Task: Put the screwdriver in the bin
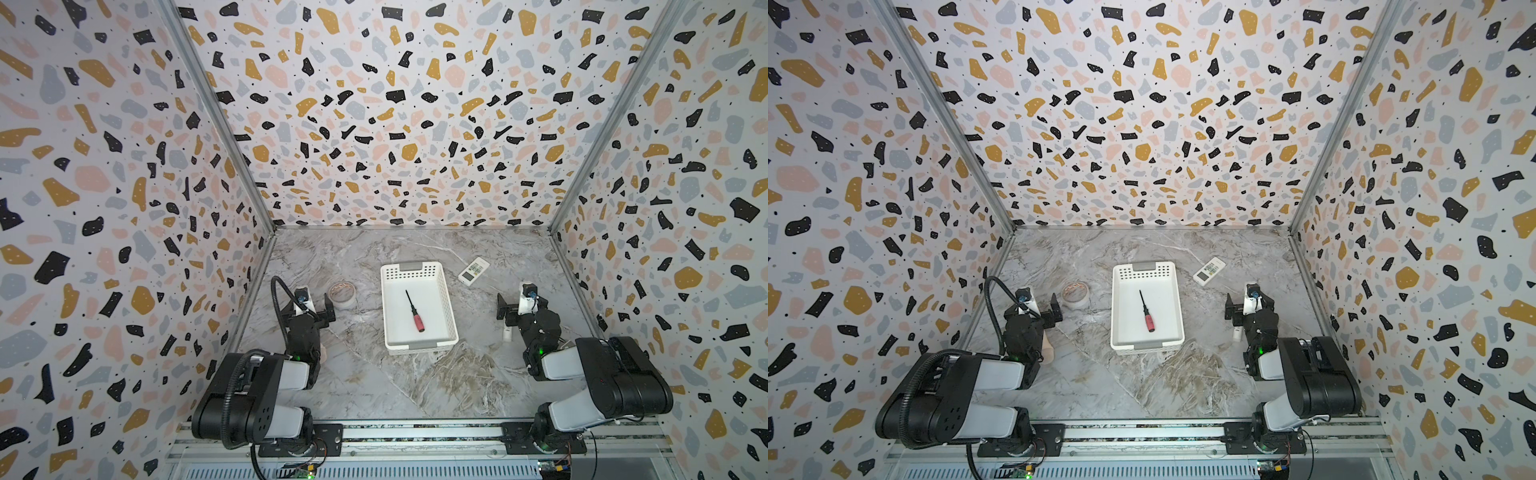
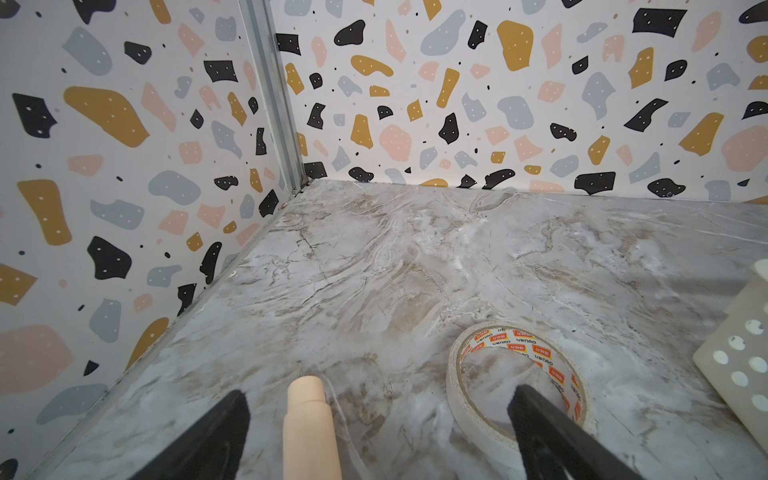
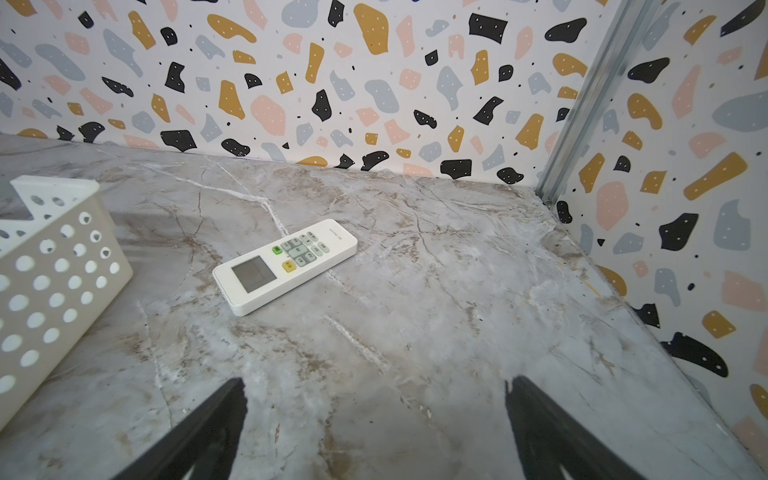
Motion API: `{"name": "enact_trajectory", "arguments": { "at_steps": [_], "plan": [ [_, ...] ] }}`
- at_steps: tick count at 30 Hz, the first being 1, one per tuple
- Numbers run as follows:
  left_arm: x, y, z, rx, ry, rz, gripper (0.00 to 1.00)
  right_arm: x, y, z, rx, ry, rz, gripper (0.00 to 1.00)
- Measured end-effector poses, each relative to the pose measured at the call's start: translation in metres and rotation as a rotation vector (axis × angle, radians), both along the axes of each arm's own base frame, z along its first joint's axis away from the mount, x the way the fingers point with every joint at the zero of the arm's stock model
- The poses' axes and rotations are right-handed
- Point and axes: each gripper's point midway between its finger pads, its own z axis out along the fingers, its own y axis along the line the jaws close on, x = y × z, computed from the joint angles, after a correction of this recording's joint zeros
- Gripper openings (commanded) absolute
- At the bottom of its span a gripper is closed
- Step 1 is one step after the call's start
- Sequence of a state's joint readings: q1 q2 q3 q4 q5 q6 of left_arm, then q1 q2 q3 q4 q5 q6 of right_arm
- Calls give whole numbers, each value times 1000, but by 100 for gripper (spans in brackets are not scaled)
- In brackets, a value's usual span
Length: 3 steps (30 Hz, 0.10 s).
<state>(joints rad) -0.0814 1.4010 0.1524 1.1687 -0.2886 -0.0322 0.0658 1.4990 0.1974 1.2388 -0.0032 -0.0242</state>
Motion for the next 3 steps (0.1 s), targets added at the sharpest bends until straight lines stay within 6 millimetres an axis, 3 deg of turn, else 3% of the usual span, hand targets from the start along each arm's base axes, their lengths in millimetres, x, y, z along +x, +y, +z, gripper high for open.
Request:
{"name": "enact_trajectory", "arguments": {
  "at_steps": [3],
  "plan": [
    [0, 0, 0, 0, 0, 0, 100, 0, 0, 0, 0, 0, 0, 99]
  ]
}}
